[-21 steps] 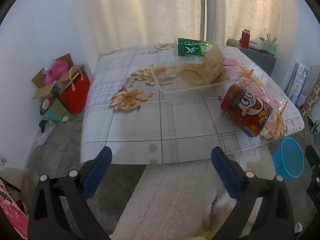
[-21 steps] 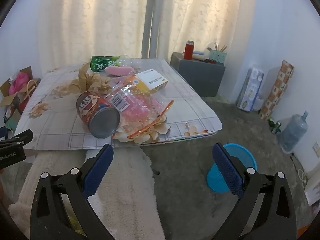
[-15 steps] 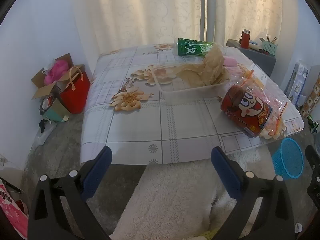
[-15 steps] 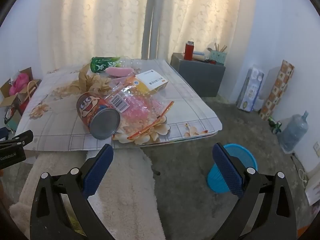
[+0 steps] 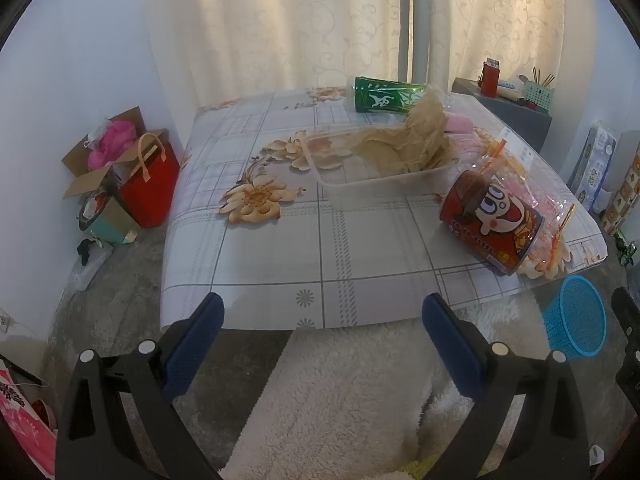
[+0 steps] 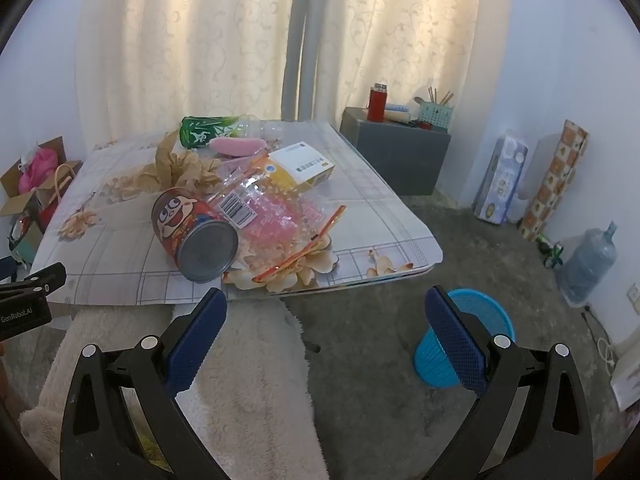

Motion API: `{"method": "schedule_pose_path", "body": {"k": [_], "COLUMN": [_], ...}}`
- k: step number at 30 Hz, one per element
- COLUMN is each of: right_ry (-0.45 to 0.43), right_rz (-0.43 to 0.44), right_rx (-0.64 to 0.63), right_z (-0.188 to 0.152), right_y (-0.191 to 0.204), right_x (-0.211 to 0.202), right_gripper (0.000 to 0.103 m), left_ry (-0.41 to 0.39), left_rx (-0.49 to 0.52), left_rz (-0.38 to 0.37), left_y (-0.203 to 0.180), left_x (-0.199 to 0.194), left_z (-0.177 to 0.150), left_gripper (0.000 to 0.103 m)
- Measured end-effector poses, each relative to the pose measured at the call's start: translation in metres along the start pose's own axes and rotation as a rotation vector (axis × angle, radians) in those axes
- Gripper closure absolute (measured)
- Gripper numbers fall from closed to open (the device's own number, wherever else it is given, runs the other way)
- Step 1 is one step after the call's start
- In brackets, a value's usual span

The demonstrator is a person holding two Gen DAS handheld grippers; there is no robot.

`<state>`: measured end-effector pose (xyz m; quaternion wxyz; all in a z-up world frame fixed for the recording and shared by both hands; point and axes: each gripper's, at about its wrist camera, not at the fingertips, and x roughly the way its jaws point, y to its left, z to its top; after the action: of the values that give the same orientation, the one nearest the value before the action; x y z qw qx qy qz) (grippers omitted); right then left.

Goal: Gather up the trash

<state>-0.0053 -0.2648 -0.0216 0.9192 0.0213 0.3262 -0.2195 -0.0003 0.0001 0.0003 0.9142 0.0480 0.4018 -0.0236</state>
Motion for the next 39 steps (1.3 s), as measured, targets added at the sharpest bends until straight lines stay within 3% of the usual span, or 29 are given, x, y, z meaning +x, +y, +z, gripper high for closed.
{"method": "schedule_pose_path", "body": {"k": [39], "right_ry": [-0.003], "right_rz": [-0.003], "right_rx": [0.000], "right_z": [0.0057], "right_y": [-0.0062], "right_x": [-0.0099], "right_gripper": [0.008], "left_ry": [0.008], "left_rx": [0.000], "left_rz": [-0.001], "left_y": [-0.0035], "left_x": [-0.0006], "left_z": [0.0020], "left_gripper": [0.006]}}
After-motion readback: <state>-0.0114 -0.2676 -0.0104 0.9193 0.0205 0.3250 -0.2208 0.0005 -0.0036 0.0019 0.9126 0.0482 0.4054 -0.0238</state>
